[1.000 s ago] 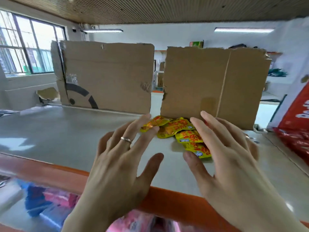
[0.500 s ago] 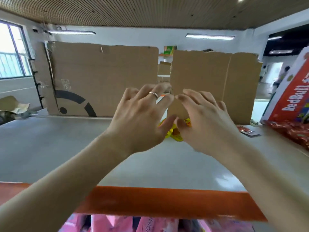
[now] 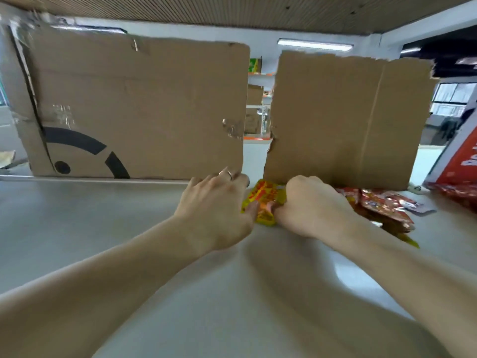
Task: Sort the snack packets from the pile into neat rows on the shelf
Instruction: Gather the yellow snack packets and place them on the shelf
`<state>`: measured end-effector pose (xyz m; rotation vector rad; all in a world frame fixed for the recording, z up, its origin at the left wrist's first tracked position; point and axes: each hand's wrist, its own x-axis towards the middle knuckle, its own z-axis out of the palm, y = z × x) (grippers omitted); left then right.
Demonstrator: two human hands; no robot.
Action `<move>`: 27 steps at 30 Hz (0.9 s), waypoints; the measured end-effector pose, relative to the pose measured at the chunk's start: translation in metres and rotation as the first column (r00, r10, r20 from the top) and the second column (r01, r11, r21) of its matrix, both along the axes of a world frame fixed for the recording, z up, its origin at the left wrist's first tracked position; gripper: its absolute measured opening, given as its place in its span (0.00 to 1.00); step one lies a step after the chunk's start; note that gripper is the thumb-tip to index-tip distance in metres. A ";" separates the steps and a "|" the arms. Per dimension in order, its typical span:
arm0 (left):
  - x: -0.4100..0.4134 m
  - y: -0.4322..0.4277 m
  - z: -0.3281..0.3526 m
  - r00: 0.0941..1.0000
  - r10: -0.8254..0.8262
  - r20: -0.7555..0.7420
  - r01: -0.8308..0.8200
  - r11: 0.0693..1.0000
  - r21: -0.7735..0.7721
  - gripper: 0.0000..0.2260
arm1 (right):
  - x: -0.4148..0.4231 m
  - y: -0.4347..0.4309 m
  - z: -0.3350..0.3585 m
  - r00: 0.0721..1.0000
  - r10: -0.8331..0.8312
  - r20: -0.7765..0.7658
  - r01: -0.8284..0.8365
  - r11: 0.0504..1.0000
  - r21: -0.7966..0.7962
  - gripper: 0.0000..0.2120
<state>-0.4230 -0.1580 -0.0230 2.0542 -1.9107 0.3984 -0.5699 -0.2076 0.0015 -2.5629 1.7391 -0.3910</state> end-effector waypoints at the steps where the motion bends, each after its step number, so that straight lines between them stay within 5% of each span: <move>1: -0.001 -0.004 -0.004 1.000 -0.014 -0.021 0.015 1.000 0.023 0.17 | 0.001 -0.002 -0.004 1.000 0.002 0.014 -0.002 1.000 0.012 0.19; 5: -0.008 -0.005 -0.008 0.991 -0.109 -0.082 0.112 0.993 0.023 0.12 | 0.001 -0.013 -0.009 0.986 0.042 0.158 -0.050 0.997 0.051 0.16; 10: 0.001 -0.009 -0.004 0.924 -0.063 -0.376 0.081 0.996 0.031 0.15 | -0.006 -0.024 -0.005 0.940 0.151 0.306 -0.157 0.988 -0.005 0.12; 14: 0.009 -0.012 0.011 0.715 0.012 -0.699 -0.020 1.000 -0.003 0.19 | -0.018 -0.025 0.010 0.831 0.263 0.490 -0.276 0.960 -0.046 0.09; 18: 0.014 -0.009 0.027 0.435 -0.181 -0.882 0.001 0.980 -0.201 0.16 | -0.032 -0.025 0.020 0.674 0.308 0.672 -0.384 0.923 -0.038 0.07; 21: 0.014 -0.004 0.034 0.322 -0.299 -0.898 0.012 0.950 -0.312 0.10 | -0.033 -0.020 0.020 0.657 0.438 0.614 -0.481 0.870 -0.106 0.07; 27: 0.019 -0.003 0.032 0.394 -0.440 -0.807 0.021 0.882 -0.470 0.07 | -0.029 -0.012 0.011 0.692 0.583 0.427 -0.505 0.813 -0.291 0.10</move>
